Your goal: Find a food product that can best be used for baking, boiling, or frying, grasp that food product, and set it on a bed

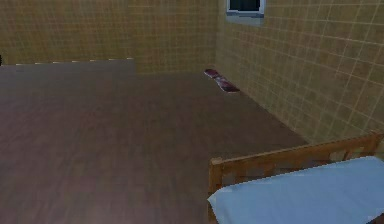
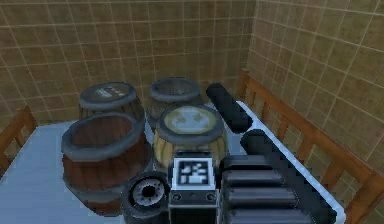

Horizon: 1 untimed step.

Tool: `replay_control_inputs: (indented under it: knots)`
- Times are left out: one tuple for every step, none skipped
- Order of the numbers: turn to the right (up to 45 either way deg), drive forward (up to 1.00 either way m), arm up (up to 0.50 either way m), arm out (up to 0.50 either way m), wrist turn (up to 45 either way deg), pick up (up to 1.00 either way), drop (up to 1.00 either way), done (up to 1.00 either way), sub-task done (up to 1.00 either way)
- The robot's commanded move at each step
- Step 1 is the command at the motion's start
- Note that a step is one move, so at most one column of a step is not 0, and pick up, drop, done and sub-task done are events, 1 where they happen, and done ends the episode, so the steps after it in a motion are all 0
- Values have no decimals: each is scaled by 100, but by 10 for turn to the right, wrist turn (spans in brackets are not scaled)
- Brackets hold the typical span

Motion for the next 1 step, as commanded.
replay_control_inputs:
  knots:
    - [0, 0, 0, 48, 0, 0, 0, 0, 0]
